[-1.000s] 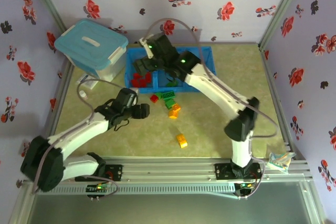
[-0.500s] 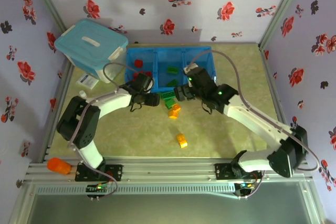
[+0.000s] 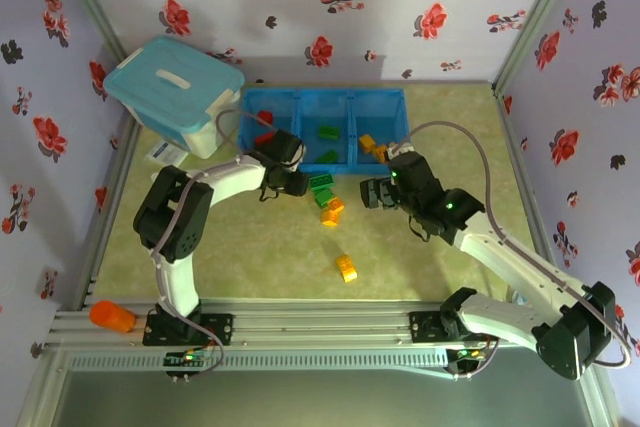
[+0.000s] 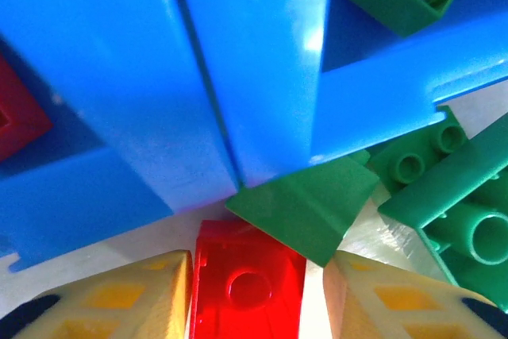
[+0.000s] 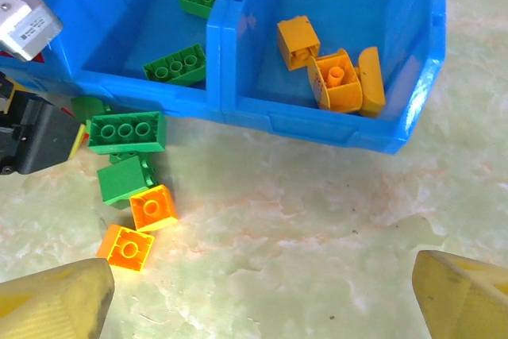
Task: Sort the legos into containers by color
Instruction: Pick up the lego from the center of the table.
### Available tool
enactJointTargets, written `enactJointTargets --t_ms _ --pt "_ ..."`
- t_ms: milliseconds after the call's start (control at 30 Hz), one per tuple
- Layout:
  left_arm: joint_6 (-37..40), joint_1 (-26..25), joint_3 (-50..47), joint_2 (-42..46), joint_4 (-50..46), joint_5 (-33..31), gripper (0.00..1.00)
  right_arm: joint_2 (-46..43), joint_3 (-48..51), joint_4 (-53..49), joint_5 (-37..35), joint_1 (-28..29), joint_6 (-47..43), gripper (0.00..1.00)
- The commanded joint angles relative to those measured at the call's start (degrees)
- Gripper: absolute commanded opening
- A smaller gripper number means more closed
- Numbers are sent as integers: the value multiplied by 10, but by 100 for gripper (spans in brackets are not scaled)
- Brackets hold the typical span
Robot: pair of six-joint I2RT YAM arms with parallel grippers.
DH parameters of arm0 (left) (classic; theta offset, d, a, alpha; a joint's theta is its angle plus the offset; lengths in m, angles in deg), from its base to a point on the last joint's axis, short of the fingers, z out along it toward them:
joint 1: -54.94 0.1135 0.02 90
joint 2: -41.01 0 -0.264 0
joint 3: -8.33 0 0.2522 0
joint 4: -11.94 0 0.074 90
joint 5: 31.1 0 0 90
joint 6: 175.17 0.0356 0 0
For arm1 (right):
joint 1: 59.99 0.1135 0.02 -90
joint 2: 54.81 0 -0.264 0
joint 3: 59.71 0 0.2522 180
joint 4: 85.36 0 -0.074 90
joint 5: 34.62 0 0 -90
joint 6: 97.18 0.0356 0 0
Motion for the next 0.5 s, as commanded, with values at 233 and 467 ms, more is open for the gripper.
enactJointTargets --t_ms 233,467 --pt "8 -3 -18 -3 -18 -4 50 -12 17 26 7 -7 31 97" --pt "8 -4 -8 7 -30 -11 32 -17 13 21 6 -8 32 96"
